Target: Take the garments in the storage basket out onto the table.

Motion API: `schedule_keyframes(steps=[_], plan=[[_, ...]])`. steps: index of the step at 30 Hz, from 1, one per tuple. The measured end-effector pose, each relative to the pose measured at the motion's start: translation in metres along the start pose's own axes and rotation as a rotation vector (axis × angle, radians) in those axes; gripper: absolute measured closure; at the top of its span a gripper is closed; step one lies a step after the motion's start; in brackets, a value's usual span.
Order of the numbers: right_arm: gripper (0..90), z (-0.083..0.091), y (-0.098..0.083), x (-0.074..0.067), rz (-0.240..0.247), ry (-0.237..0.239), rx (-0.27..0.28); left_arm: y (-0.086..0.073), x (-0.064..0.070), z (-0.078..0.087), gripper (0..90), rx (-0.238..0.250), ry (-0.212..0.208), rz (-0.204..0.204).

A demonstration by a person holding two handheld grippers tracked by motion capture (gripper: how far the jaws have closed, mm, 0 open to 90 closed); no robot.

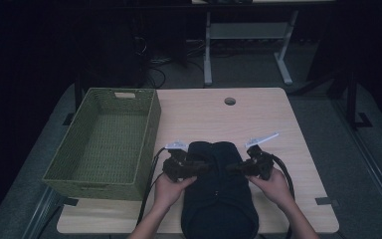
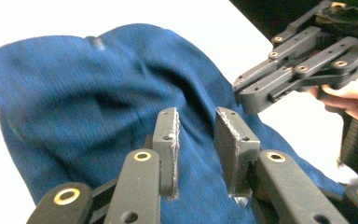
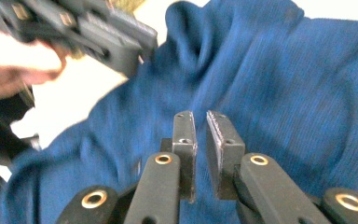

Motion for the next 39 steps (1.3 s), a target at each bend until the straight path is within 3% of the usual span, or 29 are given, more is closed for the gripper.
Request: schedule_keyframes(steps=[2, 7, 10, 12, 15, 17, 19, 21, 23, 25, 28, 33, 39], plan=[[81.5, -0.004, 0.013, 0.008, -0.016, -0.009, 0.03, 0.006, -0.01, -0.007, 70.3, -0.001, 0.012, 0.027], [81.5, -0.028, 0.016, 0.031, -0.087, -0.028, -0.021, -0.002, -0.035, -0.028, 70.2, -0.061, 0.033, 0.115], [81.8, -0.042, 0.005, 0.04, -0.091, -0.055, -0.07, -0.007, -0.04, -0.032, 70.6, -0.082, 0.045, 0.122], [81.8, -0.042, 0.004, 0.041, -0.112, -0.033, -0.055, -0.008, -0.04, -0.032, 70.8, -0.085, 0.051, 0.109], [80.5, -0.04, 0.007, 0.039, -0.081, -0.056, -0.077, -0.002, -0.034, -0.027, 69.4, -0.071, 0.034, 0.098], [80.5, -0.035, 0.014, 0.036, -0.066, -0.062, -0.051, 0.006, -0.03, -0.021, 70.3, -0.025, 0.025, 0.084], [80.5, -0.029, 0.023, 0.037, -0.085, -0.058, -0.023, 0.015, -0.03, -0.016, 70.6, 0.003, 0.035, 0.072], [80.5, -0.027, 0.032, 0.042, -0.092, -0.088, 0.005, 0.021, -0.035, -0.012, 70.6, 0.019, 0.063, 0.067], [79.9, -0.028, 0.039, 0.047, -0.114, -0.091, 0.014, 0.024, -0.044, -0.01, 70.5, 0.029, 0.088, 0.088], [79.5, -0.031, 0.042, 0.054, -0.127, -0.122, 0.012, 0.021, -0.055, -0.012, 70.5, 0.015, 0.102, 0.125], [79.2, -0.04, 0.037, 0.062, -0.144, -0.126, -0.03, 0.012, -0.063, -0.019, 69.7, -0.023, 0.1, 0.161], [79.7, -0.044, 0.03, 0.062, -0.134, -0.13, -0.033, 0.003, -0.063, -0.02, 70.0, -0.013, 0.112, 0.148], [79.8, -0.04, 0.023, 0.058, -0.116, -0.121, -0.056, 0.0, -0.054, -0.017, 68.9, -0.013, 0.08, 0.132]])
Point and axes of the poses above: each handheld gripper's, and its own axes: z roughly backward along the jaws, y roughly out of its top, x roughly to its right, the point moved 8 cm from there along -z, roughly forward along the jaws, and after that the axes turned 6 degrees about -y, right-handed, at the moved point
